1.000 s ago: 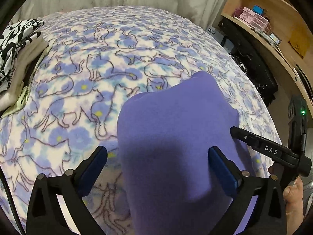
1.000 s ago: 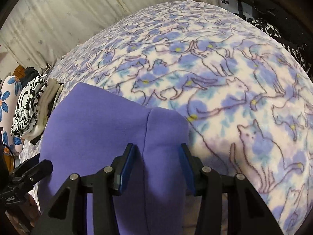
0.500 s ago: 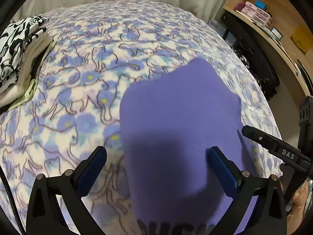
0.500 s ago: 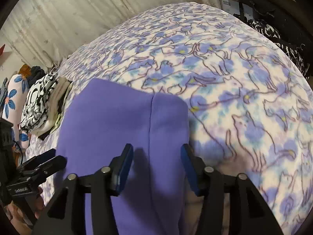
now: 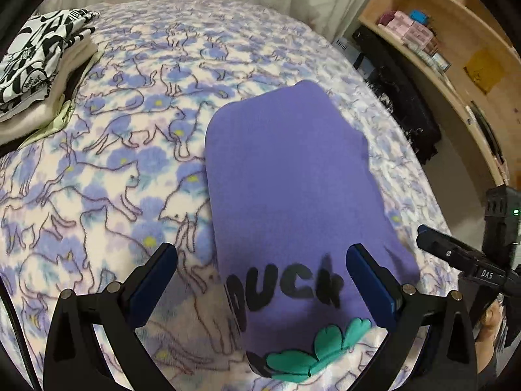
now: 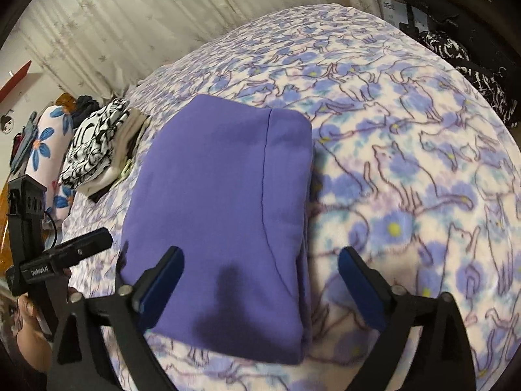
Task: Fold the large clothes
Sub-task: 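Grasp the folded hoodie bundle from both sides with both grippers and lift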
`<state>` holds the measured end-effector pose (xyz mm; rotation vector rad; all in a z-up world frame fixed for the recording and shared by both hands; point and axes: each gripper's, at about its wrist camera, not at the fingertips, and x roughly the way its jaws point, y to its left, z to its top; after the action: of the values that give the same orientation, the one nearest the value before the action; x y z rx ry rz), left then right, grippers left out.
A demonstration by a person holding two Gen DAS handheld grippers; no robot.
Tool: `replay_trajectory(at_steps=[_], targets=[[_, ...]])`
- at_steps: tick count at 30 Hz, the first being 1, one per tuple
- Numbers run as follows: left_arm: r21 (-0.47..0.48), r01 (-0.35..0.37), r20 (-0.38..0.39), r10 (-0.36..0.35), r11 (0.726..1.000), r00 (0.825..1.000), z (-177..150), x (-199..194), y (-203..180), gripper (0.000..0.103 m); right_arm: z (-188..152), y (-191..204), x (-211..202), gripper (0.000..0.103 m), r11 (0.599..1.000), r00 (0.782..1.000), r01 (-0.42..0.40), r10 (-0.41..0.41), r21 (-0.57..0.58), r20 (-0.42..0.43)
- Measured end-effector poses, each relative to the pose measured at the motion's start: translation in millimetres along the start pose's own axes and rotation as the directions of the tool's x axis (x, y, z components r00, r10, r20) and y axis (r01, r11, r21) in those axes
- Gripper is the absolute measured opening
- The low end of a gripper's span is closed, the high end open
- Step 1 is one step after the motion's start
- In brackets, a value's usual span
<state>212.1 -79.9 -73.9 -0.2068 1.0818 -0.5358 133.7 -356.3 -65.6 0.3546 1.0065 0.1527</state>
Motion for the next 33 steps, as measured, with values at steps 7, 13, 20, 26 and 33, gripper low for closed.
replay_trajectory(at_steps=[7,13,20,26,33], targets=[[-0.028,0.074,-0.024,-0.075,0.997,0.997,-0.6,1.0,5.0,0.103,0.5,-15.5,6.3,0.103,1.000,1.000,-0.011,0.011,0.012,-0.023],[-0.083,0.071,-0.101,-0.079,0.994,0.992,-1.1,25.8,16.0,0.103,8.8,-35.2,29.6,0.103,0.993,0.993,-0.075,0.082,0.085,-0.083],[-0.113,0.141,-0.142,-0.157,0.984,0.977,-1.4,49.2,22.2,0.103,19.6,-46.1,65.5,0.103,0.983,0.974,-0.152,0.166,0.100,-0.156],[-0.162,0.226,-0.163,-0.252,0.961,0.954,-4.2,65.9,28.0,0.103,14.0,-45.4,97.2,0.103,0.972,0.939,-0.208,0.231,0.111,-0.256],[-0.163,0.263,-0.173,-0.290,0.951,0.941,-7.1,80.9,25.1,0.103,13.7,-44.2,109.5,0.103,0.956,0.920,-0.267,0.291,0.122,-0.263]])
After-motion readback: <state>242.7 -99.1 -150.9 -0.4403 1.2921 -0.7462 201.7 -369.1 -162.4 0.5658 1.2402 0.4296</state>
